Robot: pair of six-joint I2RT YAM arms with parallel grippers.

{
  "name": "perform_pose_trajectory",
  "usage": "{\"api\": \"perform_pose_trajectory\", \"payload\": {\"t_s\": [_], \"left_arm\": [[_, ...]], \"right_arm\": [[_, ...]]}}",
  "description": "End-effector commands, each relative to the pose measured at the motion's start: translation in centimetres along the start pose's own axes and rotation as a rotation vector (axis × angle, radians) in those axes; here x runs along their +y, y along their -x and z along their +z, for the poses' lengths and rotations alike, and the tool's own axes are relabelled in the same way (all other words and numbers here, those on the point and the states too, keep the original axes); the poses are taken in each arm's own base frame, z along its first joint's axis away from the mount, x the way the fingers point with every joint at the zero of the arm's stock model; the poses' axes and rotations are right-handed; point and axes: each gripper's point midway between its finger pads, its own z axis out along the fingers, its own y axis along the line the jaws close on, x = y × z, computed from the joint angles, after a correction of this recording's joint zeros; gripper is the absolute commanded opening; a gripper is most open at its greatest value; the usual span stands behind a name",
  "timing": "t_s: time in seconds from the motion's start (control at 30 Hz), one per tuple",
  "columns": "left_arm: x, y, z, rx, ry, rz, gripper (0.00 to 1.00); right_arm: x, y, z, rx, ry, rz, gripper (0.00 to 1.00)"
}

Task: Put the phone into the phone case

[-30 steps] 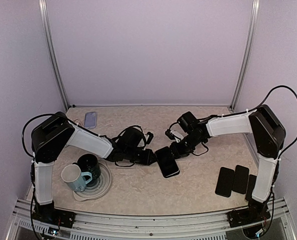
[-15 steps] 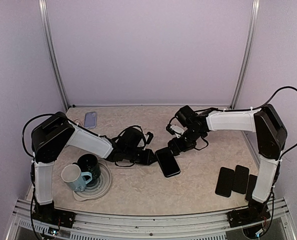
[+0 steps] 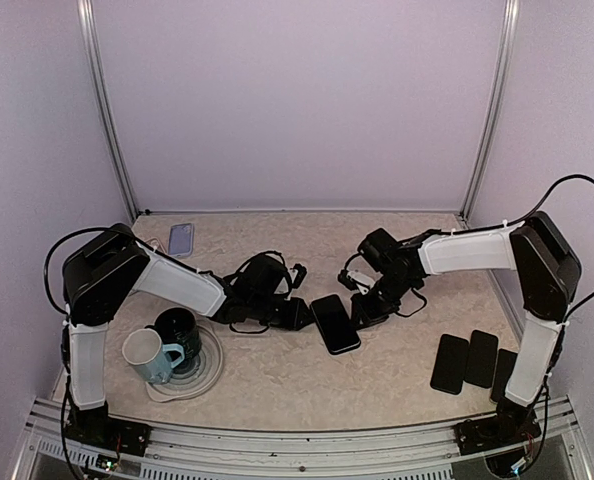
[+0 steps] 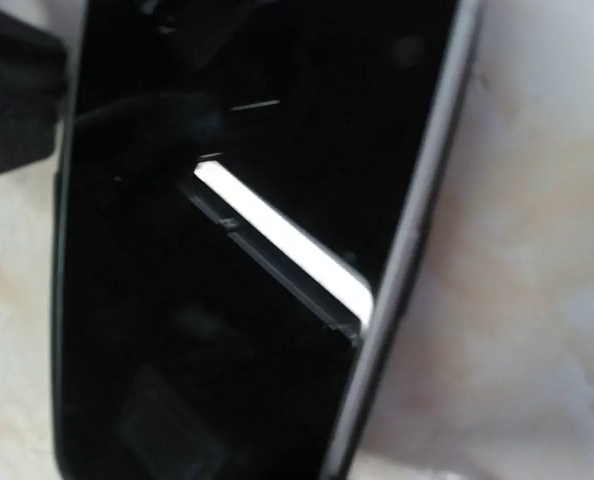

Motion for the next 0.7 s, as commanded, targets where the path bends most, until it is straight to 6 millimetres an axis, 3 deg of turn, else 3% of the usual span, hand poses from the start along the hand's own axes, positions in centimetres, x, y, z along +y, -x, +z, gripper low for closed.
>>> {"api": "perform_pose_trajectory", "payload": {"t_s": [0.0, 0.27, 0.5, 0.57, 0.67], "left_arm": [[1.0, -2.1, 0.2, 0.061, 0.03, -0.015, 0.18], [1.0, -1.9, 0.7, 0.065, 0.031, -0.015, 0.18], [1.0, -2.0, 1.1, 0.074, 0.034, -0.011, 0.18], [1.2, -2.1, 1.1, 0.074, 0.044, -0.007, 0.19], [1.7, -1.7, 0.8, 0.066, 0.057, -0.011, 0.21]], "right_arm": [[0.7, -0.5, 0.1, -0.005, 0.055, 0.013, 0.08], [0.7, -1.8, 2.3, 0.043, 0.005, 0.005, 0.02], [-0.5, -6.3, 4.9, 0.167, -0.15, 0.007, 0.05], [-1.1, -6.6, 4.8, 0.165, -0.18, 0.017, 0.08], [-2.1, -5.0, 3.1, 0.12, -0.233, 0.007, 0.15]]}}
